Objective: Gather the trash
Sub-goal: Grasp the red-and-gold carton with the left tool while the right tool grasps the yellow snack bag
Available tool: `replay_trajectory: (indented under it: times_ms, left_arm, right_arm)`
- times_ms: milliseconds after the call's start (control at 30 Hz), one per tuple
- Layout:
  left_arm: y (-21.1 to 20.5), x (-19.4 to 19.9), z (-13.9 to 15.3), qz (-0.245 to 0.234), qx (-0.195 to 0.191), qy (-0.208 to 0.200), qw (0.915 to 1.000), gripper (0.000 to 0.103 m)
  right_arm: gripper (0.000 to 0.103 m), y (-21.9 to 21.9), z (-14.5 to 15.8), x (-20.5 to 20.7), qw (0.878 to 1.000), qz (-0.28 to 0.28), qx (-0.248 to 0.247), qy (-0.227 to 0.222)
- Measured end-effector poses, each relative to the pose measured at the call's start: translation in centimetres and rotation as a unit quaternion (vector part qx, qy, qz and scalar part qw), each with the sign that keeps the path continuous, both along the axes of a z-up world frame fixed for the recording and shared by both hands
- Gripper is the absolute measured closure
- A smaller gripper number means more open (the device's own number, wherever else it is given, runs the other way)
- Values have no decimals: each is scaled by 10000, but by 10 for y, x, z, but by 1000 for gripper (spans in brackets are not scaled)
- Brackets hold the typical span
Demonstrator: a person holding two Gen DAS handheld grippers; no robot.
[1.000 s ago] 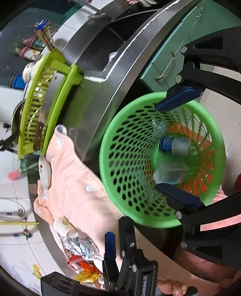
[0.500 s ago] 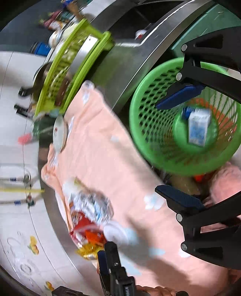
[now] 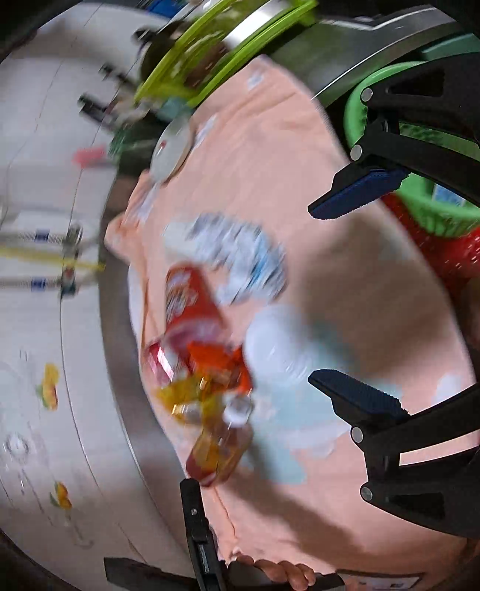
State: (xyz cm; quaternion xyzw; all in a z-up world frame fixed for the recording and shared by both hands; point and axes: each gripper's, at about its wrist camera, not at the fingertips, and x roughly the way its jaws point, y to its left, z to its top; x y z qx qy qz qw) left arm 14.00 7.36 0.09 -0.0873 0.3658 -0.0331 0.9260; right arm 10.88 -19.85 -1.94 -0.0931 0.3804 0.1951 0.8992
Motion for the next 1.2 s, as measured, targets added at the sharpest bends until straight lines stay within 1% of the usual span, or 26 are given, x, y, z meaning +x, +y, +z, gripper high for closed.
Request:
replay_trajectory:
  times_ms: [100,233,367,500,667,767,867,933,967,1033,1067,1133,1200]
  left_arm:
    - [26,-3,-3,290,-64,67,9995,22]
    - [48,-6,-8,477,-62,125,9988,22]
    - [66,-8,-13,656,-190,176,9975,22]
    - [76,-9,-18,713,-275,221,9968,22]
    - [80,-8,-22,697,-251,273,9969,22]
    - [79,-8,-25,689,-229,325,9968,22]
    - [80,-6,-28,708,-374,416,9959,22]
    - [80,-6,-30,744,-473,465,9950,22]
    - [79,-4,-31,777,-529,494,9944,22]
    - [77,-2,-32,817,-623,539,9932,22]
    - [76,-1,-33,829,-653,559,9928,22]
    - [73,2,-34,881,-767,621,9912,22]
    - [71,5,-35,932,-906,686,9891,22]
  right_arm:
    - [22,28,2,13,9995,272,130,24]
    - [22,66,5,34,9982,562,224,-15]
    - [22,100,7,55,9965,783,302,-31]
    - [23,125,8,76,9957,876,314,-34]
    - [23,152,-4,105,9960,853,234,158]
    - [23,161,-14,117,9959,844,165,282]
    - [23,165,-22,125,9954,858,129,416]
    - [30,166,-27,126,9948,874,124,501]
    - [32,166,-29,127,9944,894,126,552]
    - [43,165,-32,127,9937,929,153,612]
    - [45,164,-32,126,9933,944,186,632]
    - [56,163,-32,123,9930,980,224,628]
    - [59,161,-29,118,9932,1003,247,532]
